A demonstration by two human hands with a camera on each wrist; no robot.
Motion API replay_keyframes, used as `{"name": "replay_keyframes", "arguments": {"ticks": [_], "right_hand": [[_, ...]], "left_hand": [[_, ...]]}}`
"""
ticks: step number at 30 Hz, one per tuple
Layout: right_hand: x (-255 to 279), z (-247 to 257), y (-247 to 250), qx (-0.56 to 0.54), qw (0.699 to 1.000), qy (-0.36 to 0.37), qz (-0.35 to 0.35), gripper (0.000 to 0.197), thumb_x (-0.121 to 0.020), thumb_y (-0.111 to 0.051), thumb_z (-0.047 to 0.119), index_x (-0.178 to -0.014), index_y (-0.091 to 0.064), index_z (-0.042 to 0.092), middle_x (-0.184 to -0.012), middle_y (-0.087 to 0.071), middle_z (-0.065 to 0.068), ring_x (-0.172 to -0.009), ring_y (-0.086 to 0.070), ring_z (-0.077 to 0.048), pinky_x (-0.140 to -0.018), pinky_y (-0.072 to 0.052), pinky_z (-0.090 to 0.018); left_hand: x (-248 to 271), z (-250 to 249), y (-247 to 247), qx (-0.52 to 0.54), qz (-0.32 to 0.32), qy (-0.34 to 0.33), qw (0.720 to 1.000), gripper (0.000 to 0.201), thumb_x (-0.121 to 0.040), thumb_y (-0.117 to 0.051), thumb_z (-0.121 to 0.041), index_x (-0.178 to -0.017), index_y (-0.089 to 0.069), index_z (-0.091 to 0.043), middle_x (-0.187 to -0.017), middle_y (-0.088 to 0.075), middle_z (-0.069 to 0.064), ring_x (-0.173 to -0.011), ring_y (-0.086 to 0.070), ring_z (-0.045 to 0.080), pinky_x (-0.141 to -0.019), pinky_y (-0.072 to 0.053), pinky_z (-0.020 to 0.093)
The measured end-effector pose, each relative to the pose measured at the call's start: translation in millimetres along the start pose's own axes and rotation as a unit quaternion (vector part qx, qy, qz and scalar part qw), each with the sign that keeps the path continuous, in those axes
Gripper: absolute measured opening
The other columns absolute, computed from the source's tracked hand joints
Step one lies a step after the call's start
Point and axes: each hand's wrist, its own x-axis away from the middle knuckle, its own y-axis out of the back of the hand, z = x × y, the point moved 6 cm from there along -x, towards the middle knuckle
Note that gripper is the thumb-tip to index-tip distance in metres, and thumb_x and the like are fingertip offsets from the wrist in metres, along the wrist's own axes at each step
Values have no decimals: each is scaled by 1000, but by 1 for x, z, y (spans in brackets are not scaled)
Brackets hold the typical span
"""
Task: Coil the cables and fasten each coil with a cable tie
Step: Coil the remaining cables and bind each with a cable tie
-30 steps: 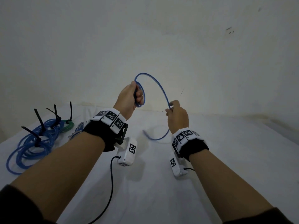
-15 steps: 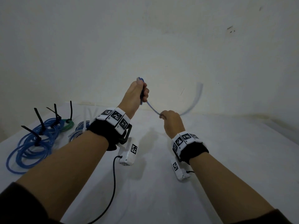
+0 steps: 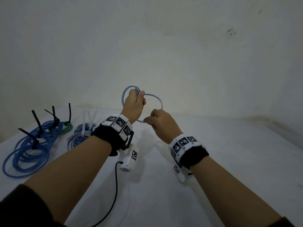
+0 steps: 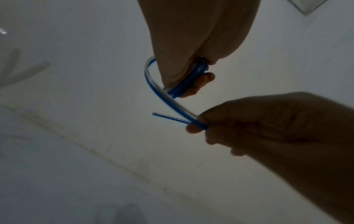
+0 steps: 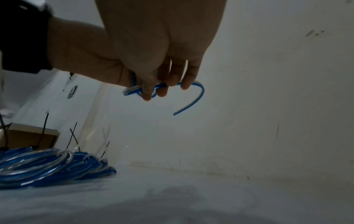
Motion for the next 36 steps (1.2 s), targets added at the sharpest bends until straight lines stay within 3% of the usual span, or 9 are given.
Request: {"name": "replay_keyframes", "arguments": {"ticks": [3,6,11,17,20,23,27,31,36], "right_hand": [[-3,-5,16,22,999,-17,-47,20,-85,-50,17,-80,-69,13,-71,-61,-6,-56,-54,-27,-49,-41,-31],[-4,-6,25,54,997,-3,-64,24,-87,-47,26,-77,-66,15,-72,-62,-2,-55,-53,-24,-53,-36,-28],[-5,-11,27,64,994,-20,-91,31,-86,-47,39,-80,-65,15,-77,-65,0,-63,-53,-24,-55,-42,-30],[4,-28,16,-27,996,-62,-62,25,-91,-40,14,-94,-62,4,-86,-64,-12,-73,-57,-33,-64,-45,-40],[9,-44,10,-87,988,-125,-36,24,-95,-42,12,-98,-61,-2,-92,-61,-18,-83,-58,-34,-74,-47,-40],[14,-56,2,-108,975,-192,7,22,-98,-42,11,-104,-60,0,-100,-59,-17,-91,-55,-29,-76,-37,-25],[25,-66,-3,-195,937,-289,33,18,-97,-41,10,-108,-54,3,-91,-66,-14,-76,-54,-19,-67,-37,-21],[31,-58,-1,-290,910,-295,10,22,-94,-42,3,-110,-33,15,-77,-65,-11,-66,-56,-17,-65,-46,-24],[22,-49,-2,-413,865,-284,12,23,-94,-38,-4,-94,-52,14,-84,-64,-12,-51,-56,-14,-51,-50,-24]], "left_hand": [[1,6,-2,-140,65,5,988,23,-100,-33,-26,-89,-39,-6,-69,-50,-2,-61,-47,9,-61,-34,25],[8,16,-8,-189,155,14,970,24,-100,-33,-23,-84,-40,-7,-73,-52,6,-64,-52,19,-66,-39,32],[24,17,-16,-123,253,88,956,46,-101,-27,-36,-71,-49,-9,-57,-47,4,-48,-39,15,-49,-34,21],[34,9,-20,17,316,170,933,49,-97,-32,-47,-68,-48,-10,-44,-26,-8,-38,-20,7,-39,-19,16],[35,2,-18,69,311,175,932,48,-97,-32,-47,-67,-46,-12,-43,-25,-9,-38,-19,6,-40,-18,16],[33,-2,-16,144,299,182,926,44,-98,-30,-45,-69,-43,-14,-44,-24,-10,-37,-19,5,-40,-17,16],[25,-3,-10,277,249,201,906,44,-99,-26,-46,-68,-38,-17,-44,-23,-10,-37,-20,5,-41,-18,17],[14,0,-1,346,155,200,904,46,-99,-23,-47,-68,-39,-17,-44,-25,-9,-37,-23,6,-42,-21,18],[9,13,0,429,92,223,871,48,-100,-20,-44,-69,-42,-16,-44,-31,-7,-37,-26,8,-41,-25,19]]}}
